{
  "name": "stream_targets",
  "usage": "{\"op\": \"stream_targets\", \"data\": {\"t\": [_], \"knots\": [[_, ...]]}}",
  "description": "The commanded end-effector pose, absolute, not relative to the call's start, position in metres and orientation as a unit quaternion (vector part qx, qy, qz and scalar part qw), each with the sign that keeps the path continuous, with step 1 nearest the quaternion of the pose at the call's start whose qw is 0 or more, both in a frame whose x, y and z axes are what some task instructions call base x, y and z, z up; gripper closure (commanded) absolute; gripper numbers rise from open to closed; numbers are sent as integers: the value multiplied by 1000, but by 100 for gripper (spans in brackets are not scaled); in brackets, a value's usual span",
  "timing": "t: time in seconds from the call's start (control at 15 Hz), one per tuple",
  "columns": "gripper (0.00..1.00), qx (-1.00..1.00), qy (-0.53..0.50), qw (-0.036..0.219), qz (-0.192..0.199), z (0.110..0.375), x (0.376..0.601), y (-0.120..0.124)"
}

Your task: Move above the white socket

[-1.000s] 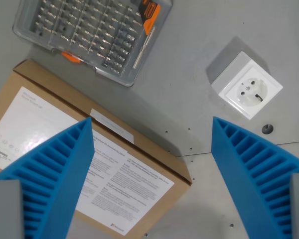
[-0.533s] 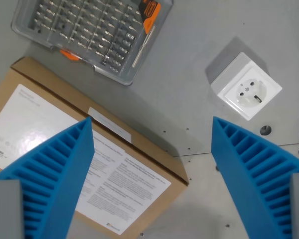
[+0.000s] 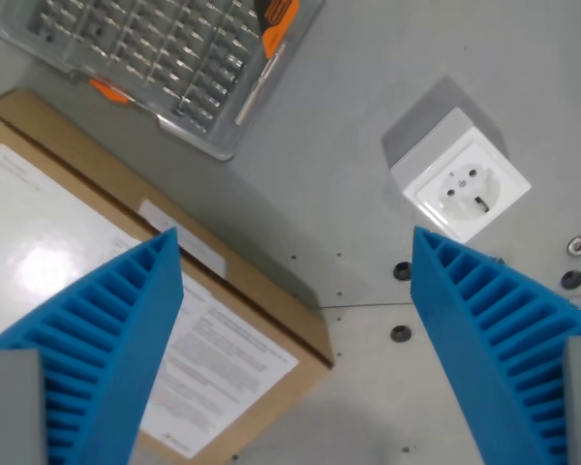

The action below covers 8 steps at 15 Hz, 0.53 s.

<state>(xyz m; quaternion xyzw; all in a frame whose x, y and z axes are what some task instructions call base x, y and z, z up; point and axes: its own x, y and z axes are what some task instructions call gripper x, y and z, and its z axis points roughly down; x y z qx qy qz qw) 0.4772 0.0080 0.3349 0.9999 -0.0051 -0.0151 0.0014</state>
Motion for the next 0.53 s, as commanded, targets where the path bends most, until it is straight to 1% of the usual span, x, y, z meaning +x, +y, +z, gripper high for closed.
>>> {"op": "stream_targets", "data": {"t": [0.07, 0.53], "knots": [[0, 995, 92, 1, 42, 319, 469, -4], [0, 985, 168, 3, 45, 293, 461, -25]]}}
